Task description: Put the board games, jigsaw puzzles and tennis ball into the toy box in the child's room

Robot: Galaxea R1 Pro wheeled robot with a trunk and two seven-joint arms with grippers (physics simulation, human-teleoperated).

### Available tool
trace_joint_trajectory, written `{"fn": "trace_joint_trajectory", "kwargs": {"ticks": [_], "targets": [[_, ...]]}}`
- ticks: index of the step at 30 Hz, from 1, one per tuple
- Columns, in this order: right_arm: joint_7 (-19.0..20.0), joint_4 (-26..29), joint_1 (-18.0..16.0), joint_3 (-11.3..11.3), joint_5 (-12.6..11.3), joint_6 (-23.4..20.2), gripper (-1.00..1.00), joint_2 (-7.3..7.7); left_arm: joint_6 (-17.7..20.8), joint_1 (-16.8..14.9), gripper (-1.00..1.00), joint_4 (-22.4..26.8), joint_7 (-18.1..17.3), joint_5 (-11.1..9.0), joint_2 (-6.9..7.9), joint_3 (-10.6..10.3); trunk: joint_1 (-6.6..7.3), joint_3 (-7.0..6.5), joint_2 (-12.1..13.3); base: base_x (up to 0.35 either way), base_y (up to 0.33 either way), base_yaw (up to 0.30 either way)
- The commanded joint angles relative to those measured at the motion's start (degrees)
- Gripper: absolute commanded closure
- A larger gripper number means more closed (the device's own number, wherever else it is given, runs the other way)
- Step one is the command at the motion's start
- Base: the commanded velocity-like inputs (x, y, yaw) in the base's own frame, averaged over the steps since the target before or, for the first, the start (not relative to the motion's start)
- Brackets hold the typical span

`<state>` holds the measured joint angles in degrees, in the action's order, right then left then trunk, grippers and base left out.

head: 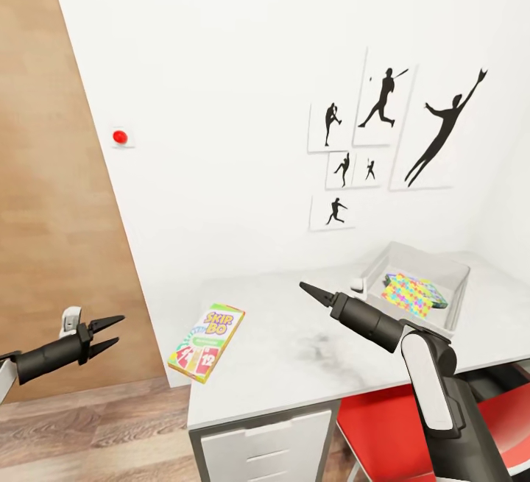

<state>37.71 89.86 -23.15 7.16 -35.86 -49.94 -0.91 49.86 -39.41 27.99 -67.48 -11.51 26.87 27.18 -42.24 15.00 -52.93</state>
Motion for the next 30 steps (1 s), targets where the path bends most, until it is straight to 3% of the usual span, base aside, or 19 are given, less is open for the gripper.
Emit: {"fn": "trace_joint_trajectory", "kwargs": {"ticks": [1, 13, 21, 25, 30], "targets": [[0.2, 0.0, -0.1, 0.1, 0.1, -0.3, -1.0, -0.06, 0.4, -0.1, -1.0, 0.0, -0.1, -0.1, 0.05, 0.1, -0.23, 0.26, -0.5, 0.0, 0.0, 0.0], [0.2, 0.0, -0.1, 0.2, 0.1, -0.3, -1.0, -0.06, 0.3, -0.1, -1.0, -0.1, 1.6, 0.0, -0.16, 0.1, -2.87, 2.42, -5.3, 0.0, 0.0, 0.0], [0.8, 0.4, -0.1, 0.2, -0.3, -0.7, -1.0, -0.01, 0.3, -0.1, -1.0, -0.1, 5.6, -0.1, -0.42, 0.2, -4.63, 3.85, -8.5, 0.0, 0.0, 0.0], [5.6, 0.7, -0.1, -0.1, -0.7, -2.1, -1.0, -0.06, 0.3, -0.1, -1.0, -0.1, 7.0, -0.2, -0.53, 0.2, -5.5, 4.57, -10.1, 0.0, 0.0, 0.0], [15.7, 0.8, -0.1, 0.0, -0.8, -6.6, -1.0, -0.21, 0.3, -0.1, -1.0, -0.1, 7.4, -0.3, -0.58, 0.2, -6.6, 5.47, -12.1, 0.0, 0.0, 0.0]]}}
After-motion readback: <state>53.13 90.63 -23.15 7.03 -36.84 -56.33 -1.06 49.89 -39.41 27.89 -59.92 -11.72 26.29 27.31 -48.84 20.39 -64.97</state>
